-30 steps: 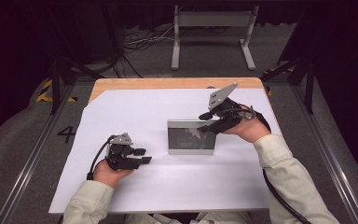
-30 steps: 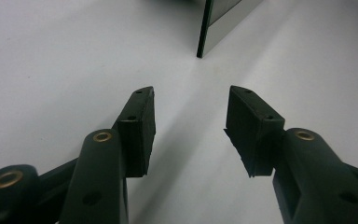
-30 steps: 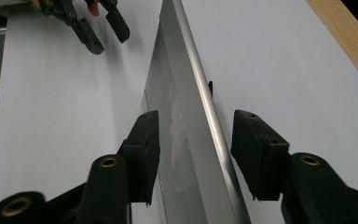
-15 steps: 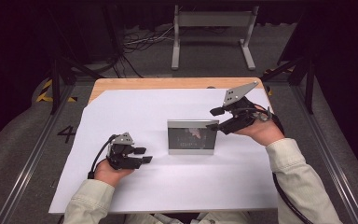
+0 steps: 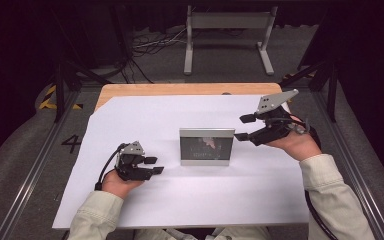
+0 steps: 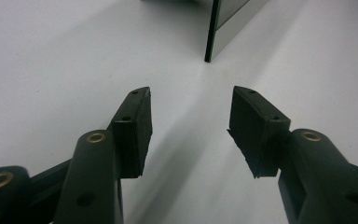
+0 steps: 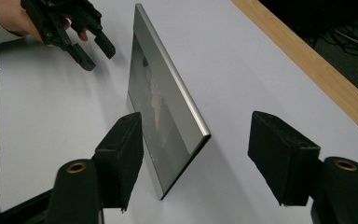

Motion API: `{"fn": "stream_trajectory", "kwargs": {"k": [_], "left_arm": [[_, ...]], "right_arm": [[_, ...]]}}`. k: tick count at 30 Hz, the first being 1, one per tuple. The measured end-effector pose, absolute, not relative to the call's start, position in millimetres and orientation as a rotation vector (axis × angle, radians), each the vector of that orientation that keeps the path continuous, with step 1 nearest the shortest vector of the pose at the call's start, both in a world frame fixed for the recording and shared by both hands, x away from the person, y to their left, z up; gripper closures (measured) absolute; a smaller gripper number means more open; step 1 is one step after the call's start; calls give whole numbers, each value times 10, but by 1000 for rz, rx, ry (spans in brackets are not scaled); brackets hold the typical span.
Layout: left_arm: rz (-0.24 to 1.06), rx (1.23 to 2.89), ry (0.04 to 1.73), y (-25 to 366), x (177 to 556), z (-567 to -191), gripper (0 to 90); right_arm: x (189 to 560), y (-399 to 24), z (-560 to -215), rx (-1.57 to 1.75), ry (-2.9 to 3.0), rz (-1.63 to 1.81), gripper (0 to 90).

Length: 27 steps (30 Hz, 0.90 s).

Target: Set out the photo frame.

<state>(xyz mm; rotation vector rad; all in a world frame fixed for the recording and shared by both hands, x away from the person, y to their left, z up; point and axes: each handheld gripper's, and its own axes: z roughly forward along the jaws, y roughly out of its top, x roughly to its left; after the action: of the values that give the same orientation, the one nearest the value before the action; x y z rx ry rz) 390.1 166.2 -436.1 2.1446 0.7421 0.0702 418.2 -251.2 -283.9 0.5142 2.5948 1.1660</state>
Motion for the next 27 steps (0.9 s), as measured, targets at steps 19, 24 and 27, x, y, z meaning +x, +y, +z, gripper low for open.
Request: {"fn": "stream_trajectory", "kwargs": {"k": [19,24,27], "left_arm": [[83,2144,750,1671,3909,-4371,488],[94,2145,752,1681,3916,-4380,487],[97,2150,762,1697,3921,-4391,487]], "right_arm": [[3995,-2980,-3034,659,2459,1208,251],[3948,-3049,-3131,677,2430,1222,247],[3935,-3096,-3214,702,2415,1231,243]]}}
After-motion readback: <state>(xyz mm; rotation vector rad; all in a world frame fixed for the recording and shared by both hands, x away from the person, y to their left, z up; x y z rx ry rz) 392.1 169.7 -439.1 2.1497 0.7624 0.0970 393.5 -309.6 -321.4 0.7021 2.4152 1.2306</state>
